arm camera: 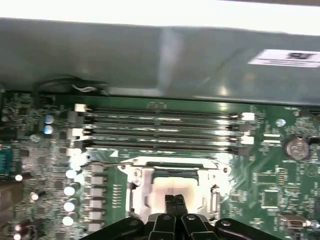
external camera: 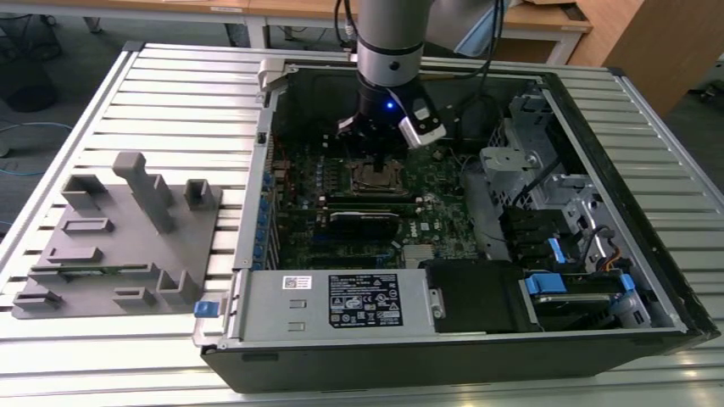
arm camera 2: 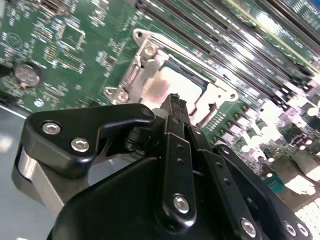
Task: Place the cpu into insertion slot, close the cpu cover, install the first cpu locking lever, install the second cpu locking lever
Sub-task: 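Close the cpu cover, then install the first cpu locking lever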
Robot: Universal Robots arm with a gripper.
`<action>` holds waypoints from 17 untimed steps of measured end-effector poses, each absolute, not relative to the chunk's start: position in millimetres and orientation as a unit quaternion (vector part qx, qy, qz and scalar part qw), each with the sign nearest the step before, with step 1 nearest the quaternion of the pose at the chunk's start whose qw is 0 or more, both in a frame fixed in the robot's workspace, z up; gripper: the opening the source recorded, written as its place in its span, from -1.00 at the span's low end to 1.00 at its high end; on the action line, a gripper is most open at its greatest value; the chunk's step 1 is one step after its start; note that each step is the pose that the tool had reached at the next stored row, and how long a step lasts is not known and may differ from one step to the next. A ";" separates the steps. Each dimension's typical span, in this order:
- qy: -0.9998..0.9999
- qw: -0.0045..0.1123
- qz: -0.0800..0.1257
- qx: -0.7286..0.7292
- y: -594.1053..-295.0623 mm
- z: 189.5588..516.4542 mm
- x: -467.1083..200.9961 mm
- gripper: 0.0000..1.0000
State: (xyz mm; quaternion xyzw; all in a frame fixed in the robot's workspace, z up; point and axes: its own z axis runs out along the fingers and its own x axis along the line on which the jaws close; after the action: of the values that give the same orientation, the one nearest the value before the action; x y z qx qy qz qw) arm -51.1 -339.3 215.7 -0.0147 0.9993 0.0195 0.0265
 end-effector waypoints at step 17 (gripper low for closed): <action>0.999 0.027 0.020 -0.015 -339.3 219.9 -49.2 -0.79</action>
State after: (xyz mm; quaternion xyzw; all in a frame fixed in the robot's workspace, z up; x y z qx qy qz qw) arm -49.2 -339.3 219.9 -0.0147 0.9993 0.0196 0.0265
